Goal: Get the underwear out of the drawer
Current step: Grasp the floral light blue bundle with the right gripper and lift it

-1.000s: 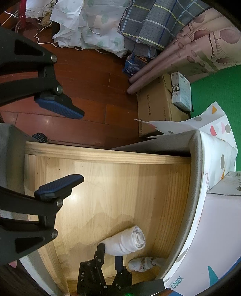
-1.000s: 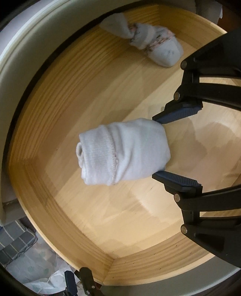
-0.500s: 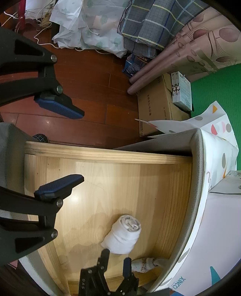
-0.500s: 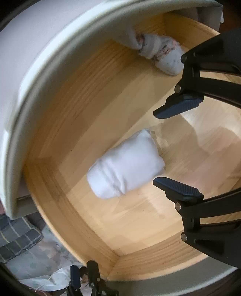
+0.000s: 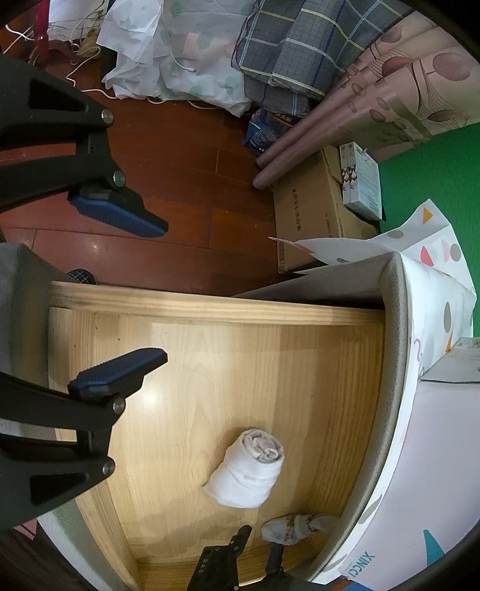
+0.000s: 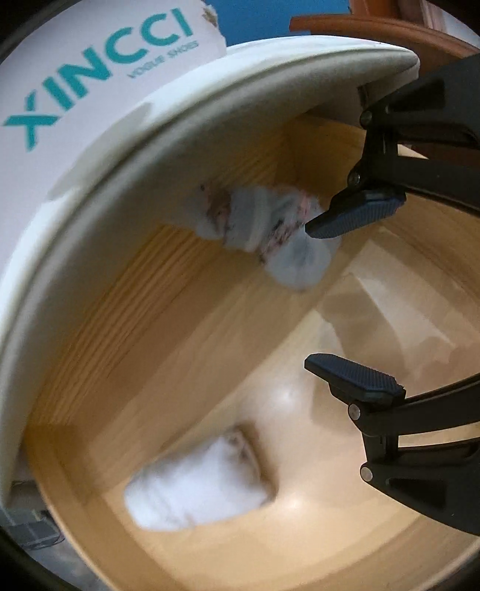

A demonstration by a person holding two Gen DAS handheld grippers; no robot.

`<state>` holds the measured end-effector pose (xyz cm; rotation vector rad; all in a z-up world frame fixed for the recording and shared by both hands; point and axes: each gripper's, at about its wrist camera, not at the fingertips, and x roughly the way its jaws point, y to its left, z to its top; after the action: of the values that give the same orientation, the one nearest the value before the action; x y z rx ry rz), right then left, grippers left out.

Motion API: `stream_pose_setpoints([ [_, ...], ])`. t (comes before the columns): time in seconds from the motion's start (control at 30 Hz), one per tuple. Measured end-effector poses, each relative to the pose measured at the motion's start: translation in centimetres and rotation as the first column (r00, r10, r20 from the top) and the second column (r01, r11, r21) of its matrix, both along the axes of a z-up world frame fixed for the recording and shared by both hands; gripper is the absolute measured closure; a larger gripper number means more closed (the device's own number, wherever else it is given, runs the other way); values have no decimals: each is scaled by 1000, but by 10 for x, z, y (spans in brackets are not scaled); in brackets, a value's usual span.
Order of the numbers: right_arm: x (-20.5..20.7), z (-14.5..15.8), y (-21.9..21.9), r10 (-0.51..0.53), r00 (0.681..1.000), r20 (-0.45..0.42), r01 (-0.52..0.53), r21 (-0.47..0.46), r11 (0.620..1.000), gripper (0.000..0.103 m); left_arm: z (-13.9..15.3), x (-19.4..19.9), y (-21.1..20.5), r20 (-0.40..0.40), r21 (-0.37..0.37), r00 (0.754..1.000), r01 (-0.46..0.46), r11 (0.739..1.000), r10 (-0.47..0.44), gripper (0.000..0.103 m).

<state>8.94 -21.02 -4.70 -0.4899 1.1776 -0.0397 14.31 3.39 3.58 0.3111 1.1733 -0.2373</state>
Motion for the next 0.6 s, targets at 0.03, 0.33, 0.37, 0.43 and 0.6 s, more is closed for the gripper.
stream_pose_setpoints([
  [0.03, 0, -2, -1, -6, 1000, 4, 6, -15, 1000, 41, 0, 0, -1, -1, 0, 1000, 0, 1000, 0, 39],
  [0.33, 16, -15, -6, -57, 998, 10, 58, -82, 995, 42, 0, 1, 0, 0, 2, 1000, 1, 1000, -1, 39],
  [0.37, 18, -15, -6, -69, 998, 13, 70, -87, 994, 42, 0, 1, -1, 1, 2, 1000, 1, 1000, -1, 39],
  [0.43, 23, -14, -12, -77, 997, 22, 79, -98, 992, 45, 0, 0, -1, 1, 4, 1000, 2, 1000, -2, 39],
  [0.6, 30, -13, -12, -80, 996, 38, 84, -119, 989, 50, -1, -1, -1, 1, 6, 1000, 9, 1000, -9, 39],
])
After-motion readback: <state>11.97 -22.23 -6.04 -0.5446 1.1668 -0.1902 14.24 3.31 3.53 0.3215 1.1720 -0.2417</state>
